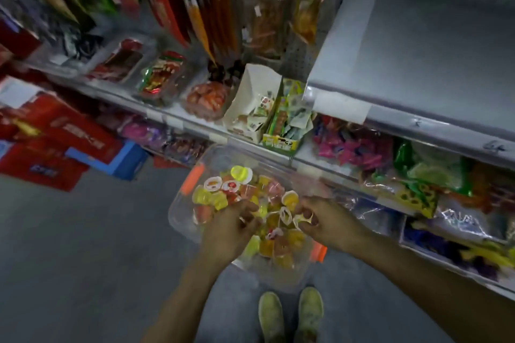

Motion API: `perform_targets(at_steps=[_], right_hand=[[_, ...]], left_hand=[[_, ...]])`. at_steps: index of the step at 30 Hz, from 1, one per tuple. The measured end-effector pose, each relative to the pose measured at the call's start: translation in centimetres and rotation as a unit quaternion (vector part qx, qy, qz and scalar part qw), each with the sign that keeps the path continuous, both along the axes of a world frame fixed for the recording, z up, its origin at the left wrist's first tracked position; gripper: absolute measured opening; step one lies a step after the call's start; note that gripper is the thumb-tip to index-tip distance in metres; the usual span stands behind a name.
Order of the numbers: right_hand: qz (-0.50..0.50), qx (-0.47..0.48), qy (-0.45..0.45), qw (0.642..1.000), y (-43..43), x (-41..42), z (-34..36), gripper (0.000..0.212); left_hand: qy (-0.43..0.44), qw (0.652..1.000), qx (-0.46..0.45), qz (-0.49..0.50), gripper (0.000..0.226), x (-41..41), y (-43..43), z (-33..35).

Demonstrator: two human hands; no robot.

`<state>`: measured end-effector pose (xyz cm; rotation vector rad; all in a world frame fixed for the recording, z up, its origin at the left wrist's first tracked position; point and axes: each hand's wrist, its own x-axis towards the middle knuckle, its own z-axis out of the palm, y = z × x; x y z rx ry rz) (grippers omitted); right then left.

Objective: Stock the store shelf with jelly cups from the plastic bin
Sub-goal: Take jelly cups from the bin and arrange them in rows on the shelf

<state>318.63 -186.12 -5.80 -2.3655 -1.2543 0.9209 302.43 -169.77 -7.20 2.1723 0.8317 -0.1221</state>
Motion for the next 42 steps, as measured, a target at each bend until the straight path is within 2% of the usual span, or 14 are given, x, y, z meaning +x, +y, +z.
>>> perform_targets(at_steps=[3,7,10,12,14,17,19,24,28,32,33,36,39,42], right_hand=[[0.019,-0.079,0.049,0.996,0.7,-0.8,-5.6,0.026],[0.032,-0.129,0.052,0.990,1.9,-1.9,-12.7,0.037],[0.013,-0.153,0.019,0.988,2.6,-2.9,-17.2,0.056],[0.002,-0.166,0.026,0.986,3.1,-3.5,-19.3,0.056],[-0.004,-0.202,0.038,0.979,3.4,-4.1,-20.8,0.052],[-0.013,-0.198,0.014,0.980,3.5,-4.9,-22.6,0.076],[-0.036,-0.195,-0.005,0.980,3.6,-5.2,-23.4,0.075],[-0.043,-0.201,-0.012,0.979,4.0,-5.4,-23.8,0.072],[-0.062,-0.180,0.029,0.981,3.8,-4.5,-22.4,0.069],[-0.153,-0.112,0.111,0.976,3.6,-3.4,-18.5,0.081],[-0.187,-0.090,0.141,0.968,3.5,-3.1,-17.4,0.075],[-0.268,-0.005,0.236,0.934,3.3,-2.4,-12.5,0.034],[-0.290,0.052,0.297,0.908,3.1,-1.8,-7.1,0.016],[-0.310,0.092,0.297,0.898,2.6,-1.4,-1.6,0.006]], left_hand=[[0.064,0.998,-0.003,-0.017,0.014,0.0,0.1,-5.3],[0.161,0.986,-0.013,-0.038,0.026,0.6,0.4,-11.2],[0.203,0.972,-0.022,-0.113,0.040,1.8,-0.2,-15.2],[0.221,0.962,-0.012,-0.161,0.046,2.9,-0.8,-17.3],[0.250,0.947,0.037,-0.200,0.040,3.9,-1.5,-18.9],[0.274,0.929,0.086,-0.232,0.024,4.7,-2.4,-20.1],[0.275,0.918,0.108,-0.265,0.022,5.0,-2.6,-20.9],[0.311,0.892,0.102,-0.312,0.051,5.0,-2.9,-21.4],[0.261,0.924,0.085,-0.267,0.042,4.8,-2.2,-20.5],[0.155,0.976,0.013,-0.151,0.042,3.8,-1.1,-17.0],[0.121,0.985,-0.012,-0.121,0.040,3.5,-0.8,-15.9],[0.025,0.997,-0.065,-0.044,0.032,2.6,-0.2,-11.6],[-0.027,0.993,-0.109,0.022,0.035,2.3,-0.3,-7.0],[-0.078,0.985,-0.136,0.070,0.032,2.4,-0.7,-2.5]])
